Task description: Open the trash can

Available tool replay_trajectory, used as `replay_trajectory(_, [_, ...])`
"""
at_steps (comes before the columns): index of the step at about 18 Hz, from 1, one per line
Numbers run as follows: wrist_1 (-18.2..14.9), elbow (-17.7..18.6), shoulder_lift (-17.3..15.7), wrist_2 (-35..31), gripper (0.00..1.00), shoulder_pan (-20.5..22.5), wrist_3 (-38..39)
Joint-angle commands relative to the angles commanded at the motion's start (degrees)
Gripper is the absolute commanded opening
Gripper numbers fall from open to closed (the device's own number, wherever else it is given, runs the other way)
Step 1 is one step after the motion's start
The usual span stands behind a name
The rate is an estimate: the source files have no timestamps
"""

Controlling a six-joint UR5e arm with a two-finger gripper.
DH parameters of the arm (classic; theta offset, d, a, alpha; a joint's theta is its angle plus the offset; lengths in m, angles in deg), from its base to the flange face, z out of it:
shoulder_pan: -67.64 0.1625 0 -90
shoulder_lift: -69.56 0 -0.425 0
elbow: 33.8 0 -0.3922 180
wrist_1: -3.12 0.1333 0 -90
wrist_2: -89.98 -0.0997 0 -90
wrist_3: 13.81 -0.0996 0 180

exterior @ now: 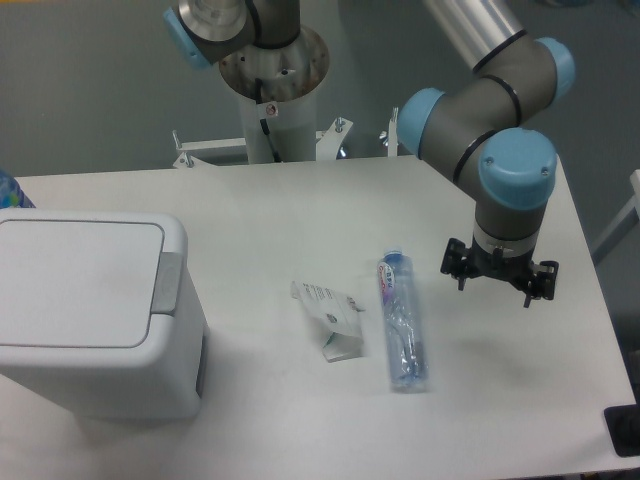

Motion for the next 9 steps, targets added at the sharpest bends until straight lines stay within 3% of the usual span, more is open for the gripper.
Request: replay_trajectory(9, [-0.97,-0.44,-3.60,12.11,1.00,0.00,7.80])
